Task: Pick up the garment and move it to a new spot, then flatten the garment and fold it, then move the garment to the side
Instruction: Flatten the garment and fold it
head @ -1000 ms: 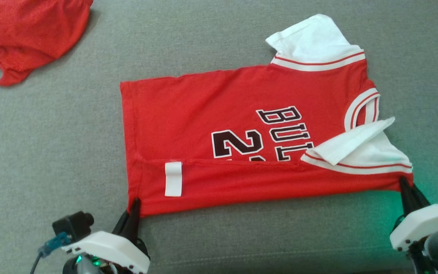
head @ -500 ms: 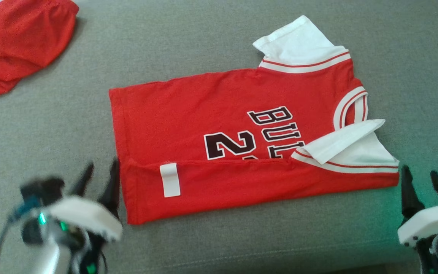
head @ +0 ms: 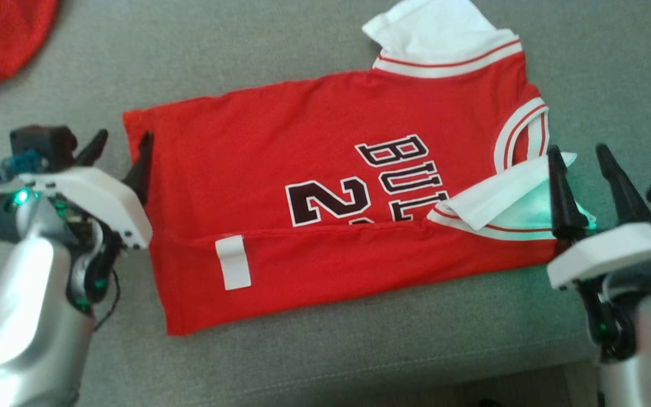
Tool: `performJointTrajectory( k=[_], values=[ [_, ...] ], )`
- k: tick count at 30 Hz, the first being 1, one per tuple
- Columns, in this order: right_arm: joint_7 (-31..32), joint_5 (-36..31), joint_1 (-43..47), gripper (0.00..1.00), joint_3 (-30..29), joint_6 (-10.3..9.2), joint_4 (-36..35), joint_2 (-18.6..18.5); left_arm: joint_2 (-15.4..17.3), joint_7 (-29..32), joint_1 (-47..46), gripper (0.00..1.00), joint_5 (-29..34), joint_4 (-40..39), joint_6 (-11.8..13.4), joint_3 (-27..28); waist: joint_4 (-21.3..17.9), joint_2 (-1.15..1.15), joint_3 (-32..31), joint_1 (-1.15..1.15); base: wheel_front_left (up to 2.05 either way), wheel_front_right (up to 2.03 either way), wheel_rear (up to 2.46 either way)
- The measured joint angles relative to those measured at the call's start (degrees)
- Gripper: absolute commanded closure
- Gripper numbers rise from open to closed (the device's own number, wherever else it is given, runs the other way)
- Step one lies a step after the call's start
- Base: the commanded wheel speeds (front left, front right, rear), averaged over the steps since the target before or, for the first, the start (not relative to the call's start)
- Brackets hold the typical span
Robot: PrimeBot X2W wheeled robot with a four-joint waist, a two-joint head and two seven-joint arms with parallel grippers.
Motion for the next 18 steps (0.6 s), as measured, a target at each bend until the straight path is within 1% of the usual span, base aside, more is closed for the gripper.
performJointTrajectory(
  k=[5,8,11,12,13,14,15,16,17,18],
  values=[
    [-0.02,0.01,-3.18,0.00,1.70,0.00,0.56,-0.51,0.48,0.15,-3.55,0.00,1.16,3.81,0.00,-0.49,-0.66,0.00,2.81,0.00,0.00,0.00,0.00],
    [-0.02,0.00,-3.99,0.00,2.37,0.00,0.79,-0.69,0.83,0.14,-4.62,0.00,2.11,4.82,-0.04,-0.85,-0.84,0.00,3.70,0.00,0.00,0.00,0.00],
    [0.00,0.00,-4.86,0.00,2.98,0.00,1.04,-1.82,1.44,0.15,-6.36,0.00,2.52,5.52,-0.59,-1.64,-0.93,0.00,4.64,0.00,0.00,0.00,0.00],
    [0.12,-0.04,-5.17,0.00,3.20,0.00,1.14,-2.25,1.53,0.15,-6.89,0.21,2.52,5.68,-0.60,-1.93,-0.89,0.00,4.82,0.00,0.00,0.00,0.00],
    [0.49,-0.22,-5.59,0.00,3.37,0.00,1.15,-2.59,1.53,0.15,-7.29,0.51,2.52,5.82,-0.71,-2.11,-0.83,0.00,4.97,-0.01,0.00,0.00,0.00],
    [0.74,-0.45,-5.97,0.00,3.59,0.00,1.15,-3.02,1.51,0.15,-7.66,0.62,2.52,6.06,-1.08,-2.24,-0.72,0.00,5.07,0.00,0.00,0.00,0.00],
    [1.15,-0.47,-6.47,0.00,3.93,0.00,1.18,-3.58,1.52,0.14,-7.91,0.76,2.54,6.24,-1.32,-2.36,-0.61,0.00,5.17,-0.01,0.00,0.00,0.00],
    [1.47,-0.47,-7.20,0.00,4.13,0.00,1.20,-4.08,1.51,0.10,-8.10,0.94,2.54,6.44,-1.57,-2.53,-0.47,0.00,5.27,-0.01,0.00,0.00,0.00],
    [1.93,-0.46,-8.09,0.00,4.24,0.00,1.33,-4.42,1.44,-0.11,-8.21,1.00,2.54,6.50,-1.66,-2.77,-0.32,0.00,5.35,-0.01,0.00,0.00,0.00],
    [2.50,-0.46,-9.18,0.00,4.38,0.00,1.60,-4.81,1.31,-0.44,-8.34,1.00,2.54,6.54,-1.99,-2.97,-0.15,0.00,5.45,-0.01,0.00,0.00,0.00]
  ],
)
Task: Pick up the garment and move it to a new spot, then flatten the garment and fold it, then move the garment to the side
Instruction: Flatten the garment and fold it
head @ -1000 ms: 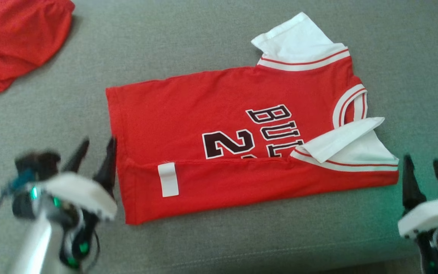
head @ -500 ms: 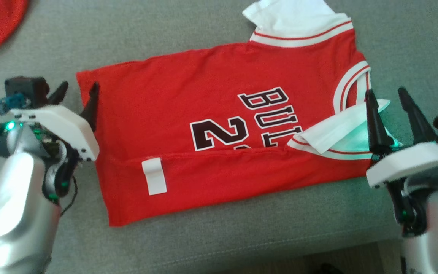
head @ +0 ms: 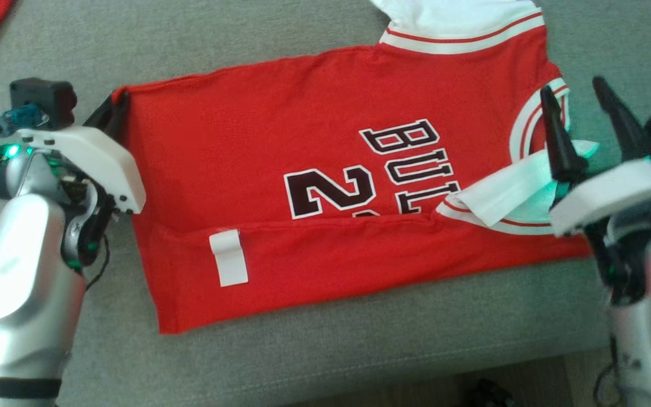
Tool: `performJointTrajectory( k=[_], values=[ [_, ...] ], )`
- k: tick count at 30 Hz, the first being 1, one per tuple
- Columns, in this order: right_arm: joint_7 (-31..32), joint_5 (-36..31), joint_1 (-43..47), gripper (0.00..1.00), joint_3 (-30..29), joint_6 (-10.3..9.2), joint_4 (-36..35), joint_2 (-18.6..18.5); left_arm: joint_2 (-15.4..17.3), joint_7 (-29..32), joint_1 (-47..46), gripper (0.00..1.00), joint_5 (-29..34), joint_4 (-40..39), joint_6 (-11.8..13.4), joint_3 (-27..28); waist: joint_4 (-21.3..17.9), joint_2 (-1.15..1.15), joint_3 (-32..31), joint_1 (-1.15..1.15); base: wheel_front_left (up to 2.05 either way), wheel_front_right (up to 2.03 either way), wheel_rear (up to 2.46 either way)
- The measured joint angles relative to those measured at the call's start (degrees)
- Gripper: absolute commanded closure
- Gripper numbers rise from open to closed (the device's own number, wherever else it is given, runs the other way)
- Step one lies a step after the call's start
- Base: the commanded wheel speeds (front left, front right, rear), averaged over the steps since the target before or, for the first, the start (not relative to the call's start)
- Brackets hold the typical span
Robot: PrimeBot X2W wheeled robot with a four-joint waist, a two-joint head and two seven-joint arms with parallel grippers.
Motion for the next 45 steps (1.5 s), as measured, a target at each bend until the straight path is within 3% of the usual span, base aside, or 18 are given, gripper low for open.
performJointTrajectory(
  k=[7,15,23,30,31,32,34,35,39,45],
  values=[
    [3.14,-1.90,-13.78,0.00,0.23,0.00,7.28,-3.63,-1.96,-3.77,-0.71,1.00,-0.01,-1.23,-0.05,-1.13,2.31,0.00,0.91,0.00,0.00,0.00,0.00],
    [9.70,-5.34,-30.66,0.00,0.67,0.00,24.29,-6.49,-6.17,-7.58,-1.35,1.00,-0.09,-3.75,-0.14,-3.27,7.60,0.00,2.64,0.00,0.00,0.00,0.00],
    [16.25,-7.71,-41.28,0.00,-3.21,0.00,40.31,-6.66,-9.80,-10.07,-4.23,1.00,-0.10,-2.76,-0.54,-5.11,12.15,0.00,5.33,0.00,0.00,0.00,0.00],
    [18.26,-9.25,-46.28,0.00,-4.53,0.00,46.88,-6.57,-10.73,-11.59,-5.64,1.00,-0.14,-0.71,-0.56,-5.71,13.79,0.00,6.88,0.00,0.00,0.00,0.00],
    [18.66,-9.12,-46.82,0.11,-4.44,0.00,47.55,-6.49,-10.78,-11.74,-5.65,1.00,-0.30,-0.41,-0.56,-5.76,13.77,0.00,6.86,0.00,0.00,0.00,0.00],
    [18.74,-8.70,-47.06,0.47,-4.36,0.00,48.00,-6.47,-10.79,-12.07,-5.70,1.00,-0.45,-0.13,-0.57,-5.79,13.71,0.00,6.83,0.00,0.00,0.00,0.00],
    [19.19,-7.84,-47.08,0.77,-3.94,0.00,48.59,-6.41,-10.78,-12.10,-5.80,1.00,-0.67,0.31,-0.57,-5.79,13.50,0.00,6.74,0.00,0.00,0.00,0.00],
    [19.19,-7.43,-47.14,1.00,-3.55,0.00,48.87,-6.39,-10.76,-12.10,-5.88,1.00,-0.67,0.48,-0.57,-5.79,13.35,0.00,6.70,0.00,0.00,0.00,0.00],
    [18.01,-6.73,-47.58,1.00,-1.89,0.01,49.78,-6.10,-10.50,-12.51,-6.58,1.00,-0.67,0.88,-0.56,-5.76,12.51,0.00,6.39,0.00,0.00,0.00,0.00],
    [10.79,-4.44,-46.30,1.00,-0.46,0.00,50.89,-6.09,-9.65,-12.61,-6.64,1.00,-0.68,1.46,-0.52,-5.13,10.76,0.00,4.83,0.00,0.00,0.00,0.00]
  ],
)
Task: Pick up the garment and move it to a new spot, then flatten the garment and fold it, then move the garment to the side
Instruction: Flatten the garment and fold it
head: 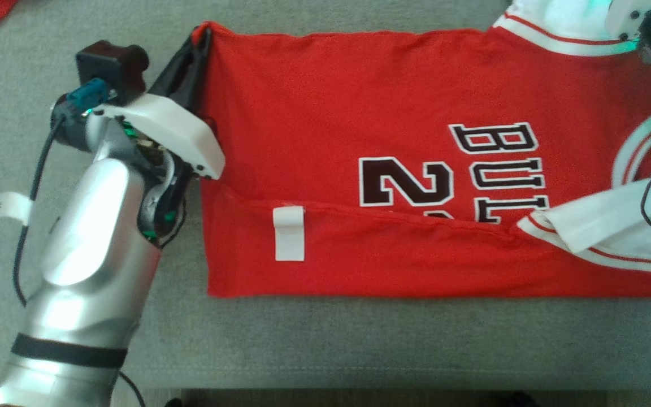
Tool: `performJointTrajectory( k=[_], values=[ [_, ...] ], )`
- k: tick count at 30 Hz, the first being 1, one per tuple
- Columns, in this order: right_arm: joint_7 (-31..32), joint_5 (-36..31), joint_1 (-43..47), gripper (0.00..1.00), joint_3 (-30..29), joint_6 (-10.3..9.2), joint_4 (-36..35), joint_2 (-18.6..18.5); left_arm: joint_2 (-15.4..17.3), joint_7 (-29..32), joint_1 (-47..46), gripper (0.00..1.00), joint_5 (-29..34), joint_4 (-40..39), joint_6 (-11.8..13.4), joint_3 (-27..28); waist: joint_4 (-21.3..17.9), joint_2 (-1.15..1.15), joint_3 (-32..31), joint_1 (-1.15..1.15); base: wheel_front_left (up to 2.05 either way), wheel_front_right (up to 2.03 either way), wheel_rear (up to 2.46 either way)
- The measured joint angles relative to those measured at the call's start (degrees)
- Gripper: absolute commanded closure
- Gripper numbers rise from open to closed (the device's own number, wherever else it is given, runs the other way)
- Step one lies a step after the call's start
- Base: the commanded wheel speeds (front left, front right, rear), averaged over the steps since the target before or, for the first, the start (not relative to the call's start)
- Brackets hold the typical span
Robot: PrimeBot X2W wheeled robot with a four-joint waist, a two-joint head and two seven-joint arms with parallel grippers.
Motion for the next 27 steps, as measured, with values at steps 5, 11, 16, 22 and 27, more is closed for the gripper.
performJointTrajectory(
  k=[5,11,16,22,27],
  values=[
    [-5.57,2.87,0.65,1.00,1.57,0.00,-1.21,-0.13,1.68,-0.77,0.06,1.00,-0.51,0.44,0.55,0.86,-2.09,0.00,-2.14,0.00,0.00,0.00,0.00],
    [-10.10,8.09,6.92,1.00,5.79,0.00,-8.47,-1.13,3.48,-1.48,2.11,1.00,-1.47,-0.44,1.02,2.33,-4.56,0.00,-5.64,0.00,0.00,0.00,0.00],
    [-11.82,11.38,16.45,1.00,6.32,0.00,-16.67,-3.96,4.23,-2.45,6.73,1.00,-2.13,-2.38,1.45,2.47,-5.58,0.00,-8.31,0.00,0.00,0.00,0.00],
    [-12.22,13.54,35.40,1.00,3.42,0.00,-31.40,-4.17,4.85,-4.05,15.29,1.00,-3.58,-7.28,2.01,2.52,-6.59,0.00,-12.04,-0.01,0.00,0.00,0.00],
    [-11.77,13.27,49.70,1.00,-1.74,0.00,-40.84,-0.62,4.94,-5.05,23.17,1.00,-5.24,-11.22,3.58,3.28,-7.41,0.00,-14.15,-0.01,0.00,0.00,0.00]
  ],
)
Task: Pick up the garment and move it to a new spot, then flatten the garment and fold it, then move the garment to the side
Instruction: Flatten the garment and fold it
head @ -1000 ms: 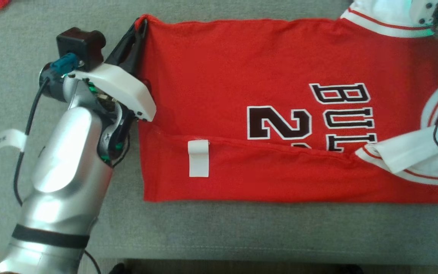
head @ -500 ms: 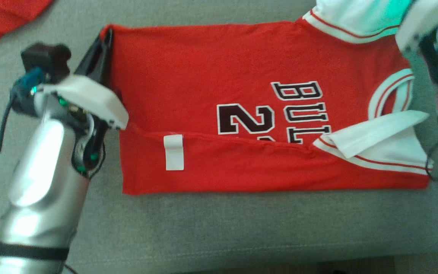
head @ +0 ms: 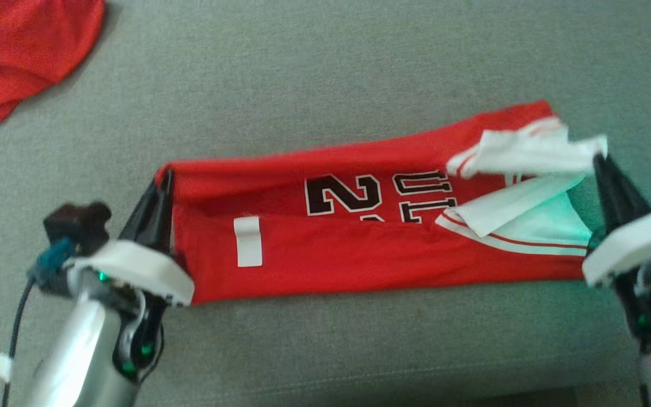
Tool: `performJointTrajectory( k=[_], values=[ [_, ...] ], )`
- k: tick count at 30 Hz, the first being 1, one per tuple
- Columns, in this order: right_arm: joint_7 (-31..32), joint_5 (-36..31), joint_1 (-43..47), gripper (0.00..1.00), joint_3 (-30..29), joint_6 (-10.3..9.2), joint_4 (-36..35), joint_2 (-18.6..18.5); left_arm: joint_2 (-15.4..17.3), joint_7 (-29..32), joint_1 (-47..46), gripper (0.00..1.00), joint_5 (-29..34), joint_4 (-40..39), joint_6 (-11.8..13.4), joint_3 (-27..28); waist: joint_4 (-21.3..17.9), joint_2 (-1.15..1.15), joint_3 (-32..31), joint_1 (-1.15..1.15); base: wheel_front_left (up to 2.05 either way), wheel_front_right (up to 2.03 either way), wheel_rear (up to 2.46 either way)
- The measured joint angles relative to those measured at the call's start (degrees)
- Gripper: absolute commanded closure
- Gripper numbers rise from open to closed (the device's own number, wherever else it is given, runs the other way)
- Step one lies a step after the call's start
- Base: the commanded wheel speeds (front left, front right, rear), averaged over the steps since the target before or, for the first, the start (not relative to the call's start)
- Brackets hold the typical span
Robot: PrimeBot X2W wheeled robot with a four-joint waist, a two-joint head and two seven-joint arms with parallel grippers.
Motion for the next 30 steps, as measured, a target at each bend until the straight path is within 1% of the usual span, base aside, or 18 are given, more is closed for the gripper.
performJointTrajectory(
  k=[1,7,13,16,17,18,19,20,26,30],
  values=[
    [0.32,-0.55,3.74,1.00,-1.51,0.00,-2.44,1.85,0.11,-0.15,2.69,1.00,-0.71,-0.94,0.30,0.64,-0.26,0.00,-0.56,0.00,0.00,0.00,0.00],
    [1.25,-1.93,9.33,1.00,-2.93,0.00,-5.32,6.17,0.10,-0.57,7.09,1.00,-2.03,-1.62,1.65,0.94,-0.66,0.00,-1.71,0.00,0.00,0.00,0.00],
    [1.23,-3.05,12.39,1.00,-4.05,0.00,-5.33,7.80,-0.08,-1.49,9.31,1.00,-2.34,-1.41,1.94,0.86,-0.87,0.00,-2.52,0.00,0.00,0.00,0.00],
    [1.13,-3.67,12.52,1.00,-4.08,0.00,-4.89,8.23,-0.30,-2.50,10.42,1.00,-2.42,-0.76,2.00,0.76,-1.02,0.00,-2.82,0.00,0.00,0.00,0.00],
    [0.69,-3.89,12.52,0.85,-4.07,0.00,-4.79,8.42,-0.38,-3.22,10.66,0.64,-2.42,-0.55,2.12,0.78,-1.03,0.00,-2.91,0.00,0.00,0.00,0.00],
    [0.62,-4.03,12.52,0.59,-4.08,0.00,-4.74,8.62,-0.48,-3.88,10.91,0.19,-2.42,-0.55,2.45,0.85,-1.04,0.00,-3.00,0.00,0.00,0.00,0.00],
    [0.47,-4.16,12.56,0.11,-4.10,0.00,-4.65,8.86,-0.68,-4.56,11.20,0.00,-2.42,-0.56,2.52,0.99,-1.05,0.00,-3.10,0.00,0.00,0.00,0.00],
    [0.09,-4.23,12.66,0.00,-4.30,0.00,-4.59,9.17,-0.85,-5.10,11.49,0.00,-2.42,-0.60,2.54,1.11,-1.04,0.00,-3.21,0.00,0.00,0.00,0.00],
    [-1.20,-4.31,15.52,0.00,-6.94,0.00,-4.76,9.70,-1.49,-7.03,15.25,0.00,-3.33,-1.83,3.54,2.69,-0.75,0.00,-3.78,0.00,0.00,0.00,0.00],
    [-1.59,-4.69,15.86,0.00,-8.42,0.00,-5.17,10.16,-2.03,-7.78,16.61,0.00,-3.23,-3.41,4.45,3.07,-0.51,0.00,-4.07,0.00,0.00,0.00,0.00]
  ],
)
